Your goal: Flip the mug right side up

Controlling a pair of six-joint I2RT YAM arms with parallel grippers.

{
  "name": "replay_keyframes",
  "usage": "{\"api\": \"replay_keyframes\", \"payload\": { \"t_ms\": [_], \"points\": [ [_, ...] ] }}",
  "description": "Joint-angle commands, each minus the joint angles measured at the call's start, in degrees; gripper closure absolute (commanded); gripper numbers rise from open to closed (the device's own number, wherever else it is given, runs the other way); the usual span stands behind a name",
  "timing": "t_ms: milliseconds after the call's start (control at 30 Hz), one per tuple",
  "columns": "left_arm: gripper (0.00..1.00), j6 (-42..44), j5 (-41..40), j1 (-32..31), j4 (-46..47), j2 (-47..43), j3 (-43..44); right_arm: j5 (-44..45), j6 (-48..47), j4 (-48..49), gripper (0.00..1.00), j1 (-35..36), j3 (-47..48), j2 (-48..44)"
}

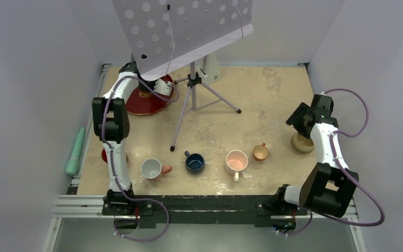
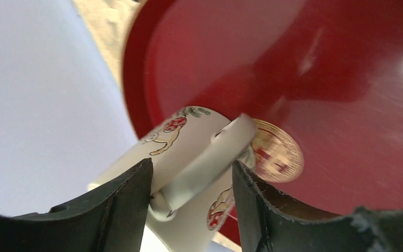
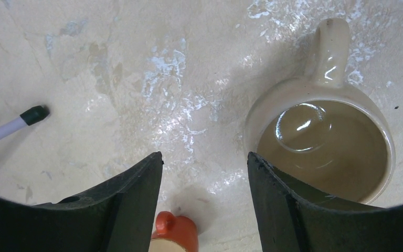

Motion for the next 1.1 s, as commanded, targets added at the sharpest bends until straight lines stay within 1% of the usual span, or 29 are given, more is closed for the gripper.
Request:
{"api": "replay_keyframes", "payload": {
  "t_ms": [0,67,133,233,300,400,467,567,667,800,900,1067],
  "points": [
    [0.4,4.56,-0.76,2.19,-6.04,-7.39,-10.49,-2.6,-1.15,1.28,0.36,-0.02,1.68,-2.2],
    [0.4,6.4,-0.43,2.36,-6.26,-9.11,-13.06,-3.1,-1.14,1.42,0.37,-0.06,1.31,-2.21],
    [0.37,7.75,0.45,2.36,-4.9,-9.76,-13.92,-3.77,-1.06,1.69,0.37,-0.04,1.0,-2.11],
    [0.33,9.68,0.7,2.31,-3.08,-8.9,-12.33,-4.25,-1.11,1.71,0.36,-0.04,1.15,-1.87],
    [0.32,13.03,-1.39,2.37,-2.97,-7.63,-11.3,-4.49,-1.17,1.71,0.36,-0.06,1.31,-1.85],
    [0.32,15.86,-2.41,2.32,-1.06,-6.51,-11.55,-4.86,-1.33,1.79,0.36,-0.06,1.09,-2.11],
    [0.34,17.22,-2.31,2.09,-1.05,-6.22,-12.04,-5.09,-1.45,1.8,0.36,-0.06,0.83,-2.08],
    [0.41,18.19,-2.62,1.22,-0.9,-6.31,-13.7,-5.5,-1.66,1.59,0.36,-0.06,0.85,-1.87],
    [0.66,16.9,-2.86,0.96,-0.31,-6.73,-14.92,-5.39,-2.12,1.02,0.36,-0.01,1.51,-2.07],
    [1.0,12.39,-5.37,1.0,-1.7,-6.7,-13.23,-5.45,-2.57,0.21,0.36,-0.01,2.43,-2.96],
    [1.0,7.7,-6.15,1.13,-1.56,-8.36,-13.19,-6.22,-2.99,-0.66,0.36,-0.06,3.17,-3.3],
    [1.0,-8.4,-7.61,1.46,-0.97,-11.75,-12.52,-8.75,-4.59,-2.39,0.35,-0.02,5.42,-3.69]
  ]
}}
